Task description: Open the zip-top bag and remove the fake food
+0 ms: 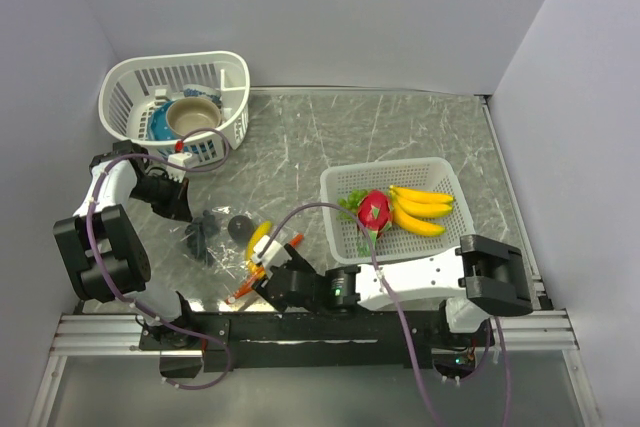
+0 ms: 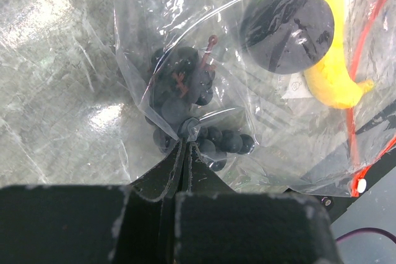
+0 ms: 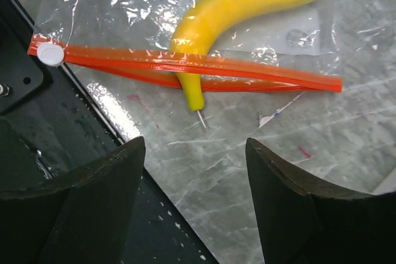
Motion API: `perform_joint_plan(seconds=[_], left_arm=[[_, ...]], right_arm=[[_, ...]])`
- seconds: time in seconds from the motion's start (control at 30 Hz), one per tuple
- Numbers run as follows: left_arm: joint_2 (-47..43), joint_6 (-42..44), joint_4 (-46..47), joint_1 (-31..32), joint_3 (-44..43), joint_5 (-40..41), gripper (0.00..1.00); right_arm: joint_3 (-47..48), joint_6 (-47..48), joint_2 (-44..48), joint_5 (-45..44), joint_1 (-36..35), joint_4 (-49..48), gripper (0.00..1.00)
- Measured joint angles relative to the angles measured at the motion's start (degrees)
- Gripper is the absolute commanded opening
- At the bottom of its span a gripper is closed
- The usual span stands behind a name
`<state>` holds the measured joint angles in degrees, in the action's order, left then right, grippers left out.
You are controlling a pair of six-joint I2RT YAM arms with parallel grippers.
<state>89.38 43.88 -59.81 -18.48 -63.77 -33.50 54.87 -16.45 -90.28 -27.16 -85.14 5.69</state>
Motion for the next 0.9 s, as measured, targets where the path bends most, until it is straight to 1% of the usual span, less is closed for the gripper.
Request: perform_joint_plan(seconds=[0.23, 0.27, 0.33, 0.47, 0.57, 0.9], left_arm=[[0.0, -0.02, 0.02, 0.0, 0.0, 0.0, 0.01], [0.0, -0.02, 0.02, 0.0, 0.0, 0.0, 0.01], [0.0, -0.02, 0.0, 0.0, 0.0, 0.0, 0.01], [0.0, 0.0, 0.0, 0.0, 0.0, 0.02, 0.01], [0.0, 0.0, 0.0, 0.0, 0.0, 0.02, 0.01], [0.0, 0.02, 0.17, 0.0, 0.24, 0.31, 0.01]], right_arm=[[-0.52, -0.66, -1.84, 1.4, 0.17, -7.15, 0.72], [-0.5, -0.66, -2.73, 1.64, 0.26, -8.04, 0.7], [-0.15, -0.81, -4.94, 2.25, 0.52, -8.96, 0.7], [0.98, -1.33, -10.01, 3.74, 1.29, -10.16, 0.73], [1.68, -1.33, -12.31, 4.46, 2.1, -10.38, 0.73], [3.32, -2.38, -13.42, 6.56, 6.99, -14.45, 0.7]])
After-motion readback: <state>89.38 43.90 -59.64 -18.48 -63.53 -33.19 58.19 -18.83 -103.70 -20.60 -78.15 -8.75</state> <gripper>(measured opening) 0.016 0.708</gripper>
